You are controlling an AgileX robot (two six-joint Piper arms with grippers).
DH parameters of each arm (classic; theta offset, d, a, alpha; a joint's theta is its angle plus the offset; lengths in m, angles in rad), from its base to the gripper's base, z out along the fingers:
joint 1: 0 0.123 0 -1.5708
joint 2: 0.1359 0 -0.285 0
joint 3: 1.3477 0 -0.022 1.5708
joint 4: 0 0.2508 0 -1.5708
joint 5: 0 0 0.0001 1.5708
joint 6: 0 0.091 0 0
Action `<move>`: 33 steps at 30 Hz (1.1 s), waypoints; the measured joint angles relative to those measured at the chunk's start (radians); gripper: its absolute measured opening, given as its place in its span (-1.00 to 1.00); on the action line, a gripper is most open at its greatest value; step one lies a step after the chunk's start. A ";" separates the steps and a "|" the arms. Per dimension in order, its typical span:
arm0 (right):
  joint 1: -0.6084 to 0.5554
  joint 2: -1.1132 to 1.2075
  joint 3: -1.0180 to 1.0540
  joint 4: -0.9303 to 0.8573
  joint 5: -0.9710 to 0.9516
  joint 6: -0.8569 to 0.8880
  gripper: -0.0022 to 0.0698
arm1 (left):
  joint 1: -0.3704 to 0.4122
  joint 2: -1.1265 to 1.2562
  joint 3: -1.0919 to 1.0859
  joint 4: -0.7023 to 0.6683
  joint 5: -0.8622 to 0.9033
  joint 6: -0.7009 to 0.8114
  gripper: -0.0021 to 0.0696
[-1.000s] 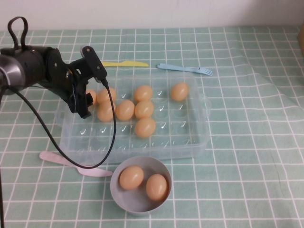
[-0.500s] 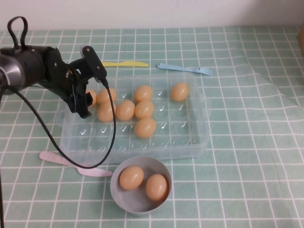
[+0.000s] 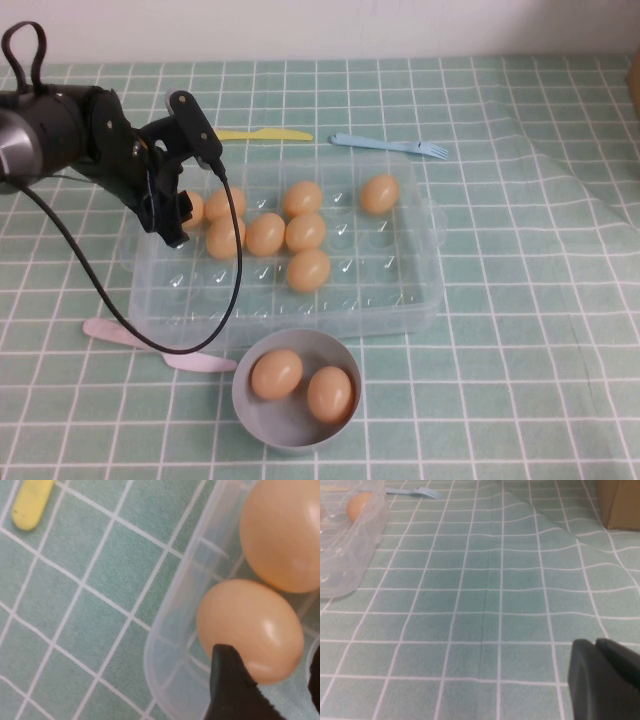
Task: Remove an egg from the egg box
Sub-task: Pick up the egg from the plastic box
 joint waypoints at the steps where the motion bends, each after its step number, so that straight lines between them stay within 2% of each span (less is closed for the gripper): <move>1: 0.000 0.000 0.000 0.000 0.000 0.000 -0.99 | 0.000 -0.007 0.000 -0.002 0.002 0.000 -0.12; 14: 0.000 0.000 0.000 0.000 0.000 0.000 -0.99 | 0.000 -0.022 0.000 -0.035 -0.013 0.000 -0.11; 23: 0.000 0.000 0.000 0.000 0.000 0.000 -0.99 | 0.000 -0.018 0.000 -0.054 -0.020 0.000 0.29; 33: 0.000 0.000 0.000 0.000 0.000 0.000 -0.99 | 0.000 0.020 0.000 -0.036 -0.035 0.000 0.32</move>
